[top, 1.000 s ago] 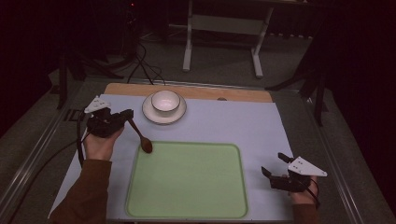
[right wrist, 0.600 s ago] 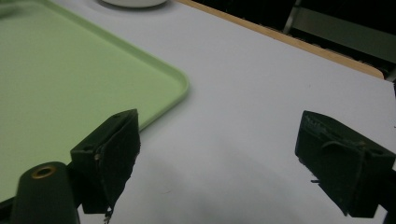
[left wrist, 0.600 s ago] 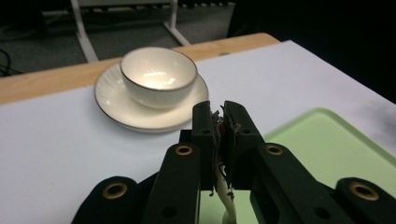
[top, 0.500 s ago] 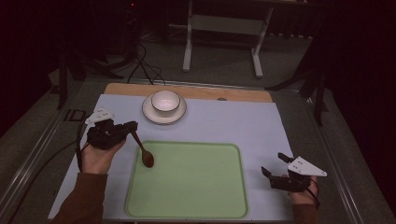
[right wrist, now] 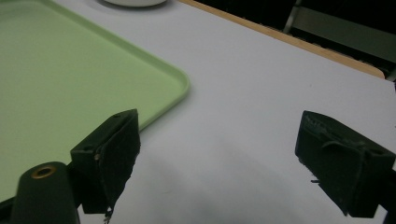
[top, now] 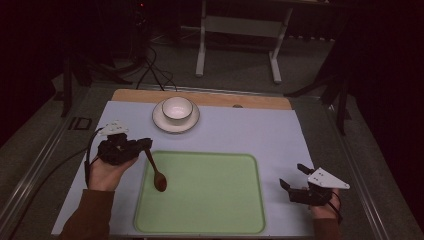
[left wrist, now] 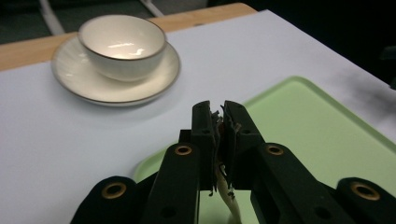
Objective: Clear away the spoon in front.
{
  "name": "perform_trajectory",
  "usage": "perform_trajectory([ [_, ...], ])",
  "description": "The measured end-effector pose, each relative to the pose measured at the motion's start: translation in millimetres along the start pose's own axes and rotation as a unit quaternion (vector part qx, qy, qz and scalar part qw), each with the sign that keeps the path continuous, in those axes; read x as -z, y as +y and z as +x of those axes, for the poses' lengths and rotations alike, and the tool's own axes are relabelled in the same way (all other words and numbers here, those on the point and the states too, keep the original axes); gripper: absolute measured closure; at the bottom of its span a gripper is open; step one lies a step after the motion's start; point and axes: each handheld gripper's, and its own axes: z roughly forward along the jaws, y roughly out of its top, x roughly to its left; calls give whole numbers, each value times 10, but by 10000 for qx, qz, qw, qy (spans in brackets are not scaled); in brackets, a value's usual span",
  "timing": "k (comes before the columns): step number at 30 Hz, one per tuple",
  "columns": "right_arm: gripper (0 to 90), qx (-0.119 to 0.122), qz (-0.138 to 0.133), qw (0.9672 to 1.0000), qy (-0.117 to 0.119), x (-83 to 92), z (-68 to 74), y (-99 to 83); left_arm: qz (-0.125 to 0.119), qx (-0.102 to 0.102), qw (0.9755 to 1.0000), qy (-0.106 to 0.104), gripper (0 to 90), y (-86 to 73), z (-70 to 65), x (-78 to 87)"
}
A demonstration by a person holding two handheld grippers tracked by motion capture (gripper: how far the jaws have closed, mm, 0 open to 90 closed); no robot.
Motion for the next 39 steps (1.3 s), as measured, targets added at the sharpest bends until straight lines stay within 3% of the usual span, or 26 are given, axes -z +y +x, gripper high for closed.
perform_trajectory([
  [1,139,5,1,10000,0,0,0,0,96,-56,9998,165,815,-9,0,-172],
  [3,138,-1,-5,10000,-1,3,0,0,173,-68,9996,203,807,-34,11,-283],
  [6,138,-3,-7,10000,-4,5,-4,-1,197,-84,9995,214,798,-46,15,-323],
  [7,138,-4,-5,10000,2,5,-6,-3,257,-155,9994,165,791,-115,35,-469],
  [12,138,4,13,10000,4,1,-1,-3,300,-147,9994,-20,784,-246,69,-633],
  [17,138,12,9,10000,-1,1,-3,-2,142,40,9995,-265,783,-331,120,-688],
  [22,138,31,34,10000,15,-9,-1,1,119,9,9994,-314,781,-384,144,-721],
  [25,139,31,29,10000,15,-7,-1,2,163,8,9994,-311,779,-406,153,-749],
  [28,139,30,20,10000,20,-7,-4,0,208,-139,9993,-261,769,-437,173,-803],
  [34,138,33,41,10000,13,-5,0,0,268,-59,9991,-313,764,-485,232,-869],
  [39,138,40,46,10000,18,-9,2,0,440,-144,9984,-316,762,-546,270,-907],
])
